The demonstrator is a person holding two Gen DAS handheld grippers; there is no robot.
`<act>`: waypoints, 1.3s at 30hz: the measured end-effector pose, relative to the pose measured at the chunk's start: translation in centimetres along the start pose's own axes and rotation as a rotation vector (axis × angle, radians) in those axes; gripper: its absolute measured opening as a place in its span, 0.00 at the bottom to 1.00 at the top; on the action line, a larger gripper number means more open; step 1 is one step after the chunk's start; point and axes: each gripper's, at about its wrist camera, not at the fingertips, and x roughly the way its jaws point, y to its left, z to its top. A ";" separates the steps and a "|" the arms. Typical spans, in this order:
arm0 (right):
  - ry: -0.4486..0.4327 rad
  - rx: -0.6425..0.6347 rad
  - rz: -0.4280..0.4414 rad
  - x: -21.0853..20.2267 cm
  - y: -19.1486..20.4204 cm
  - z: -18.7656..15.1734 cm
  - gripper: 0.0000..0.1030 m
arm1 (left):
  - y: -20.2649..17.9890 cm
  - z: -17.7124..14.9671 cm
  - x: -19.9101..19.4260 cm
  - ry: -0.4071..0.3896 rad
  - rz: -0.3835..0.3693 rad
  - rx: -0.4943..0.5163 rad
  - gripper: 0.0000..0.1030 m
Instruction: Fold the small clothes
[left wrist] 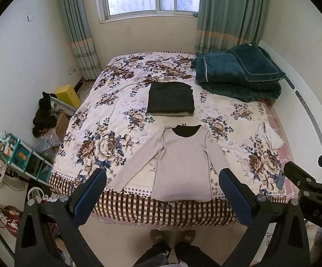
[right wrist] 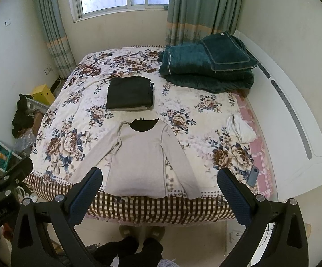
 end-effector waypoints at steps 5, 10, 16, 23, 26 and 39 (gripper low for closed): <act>-0.003 -0.002 -0.003 0.0 0.0 0.0 1.00 | 0.0 -0.1 -0.1 -0.002 -0.001 -0.002 1.00; -0.006 -0.002 -0.001 0.0 0.0 -0.1 1.00 | 0.0 0.0 -0.2 -0.004 -0.001 -0.002 1.00; -0.008 -0.003 -0.001 -0.5 0.3 0.3 1.00 | 0.0 0.1 -0.3 -0.006 -0.002 -0.003 1.00; -0.009 -0.003 -0.002 -0.6 0.3 0.4 1.00 | 0.3 0.2 -0.4 -0.007 -0.004 -0.003 1.00; -0.011 -0.002 -0.002 -0.5 0.3 0.3 1.00 | 0.3 0.3 -0.6 -0.009 -0.005 -0.003 1.00; -0.014 -0.001 -0.002 -0.8 0.3 0.8 1.00 | 0.4 0.9 -0.6 -0.011 -0.011 -0.003 1.00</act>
